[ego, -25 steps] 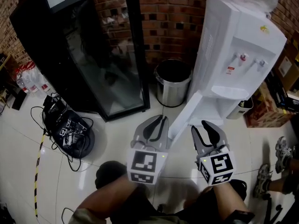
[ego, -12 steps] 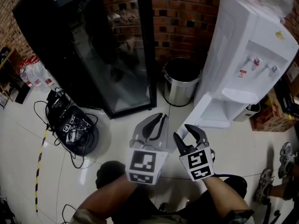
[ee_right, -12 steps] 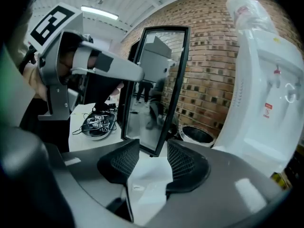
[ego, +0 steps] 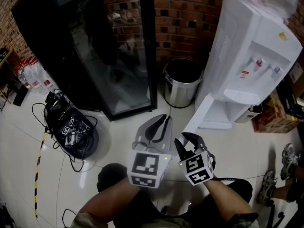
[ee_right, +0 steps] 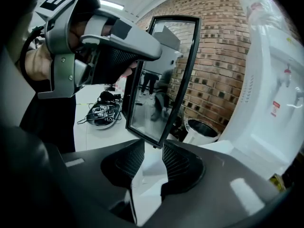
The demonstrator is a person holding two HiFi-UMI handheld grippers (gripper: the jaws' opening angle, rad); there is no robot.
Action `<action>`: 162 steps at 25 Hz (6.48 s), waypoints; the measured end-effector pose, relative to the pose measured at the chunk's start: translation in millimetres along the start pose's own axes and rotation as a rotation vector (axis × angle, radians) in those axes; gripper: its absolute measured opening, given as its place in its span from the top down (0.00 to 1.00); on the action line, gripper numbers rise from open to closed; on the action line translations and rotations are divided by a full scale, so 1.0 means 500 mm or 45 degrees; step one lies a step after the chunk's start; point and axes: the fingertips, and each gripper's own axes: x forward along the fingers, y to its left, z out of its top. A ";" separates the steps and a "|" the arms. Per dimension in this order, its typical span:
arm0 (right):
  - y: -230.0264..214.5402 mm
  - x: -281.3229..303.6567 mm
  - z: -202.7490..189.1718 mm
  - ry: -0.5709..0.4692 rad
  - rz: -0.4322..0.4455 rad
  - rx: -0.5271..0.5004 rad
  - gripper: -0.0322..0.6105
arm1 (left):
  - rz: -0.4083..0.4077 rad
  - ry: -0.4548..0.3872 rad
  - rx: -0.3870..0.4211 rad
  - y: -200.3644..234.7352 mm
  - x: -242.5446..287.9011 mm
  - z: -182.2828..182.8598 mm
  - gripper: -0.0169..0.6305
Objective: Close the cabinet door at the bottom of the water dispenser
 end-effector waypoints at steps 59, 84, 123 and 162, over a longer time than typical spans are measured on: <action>-0.593 -0.341 -0.416 0.347 -0.911 0.764 0.91 | -0.343 0.200 0.101 -0.269 0.252 -0.125 0.97; -0.865 -0.221 -0.435 -0.088 -0.996 0.971 0.95 | -0.384 0.258 0.091 -0.290 0.342 -0.158 0.97; -0.336 -0.572 -0.010 -0.512 -0.764 0.567 0.95 | -0.372 -0.099 0.143 -0.277 0.017 0.059 0.97; -0.209 -0.498 -0.019 -0.390 -0.658 0.519 0.95 | -0.376 -0.028 0.174 -0.303 -0.041 -0.003 0.97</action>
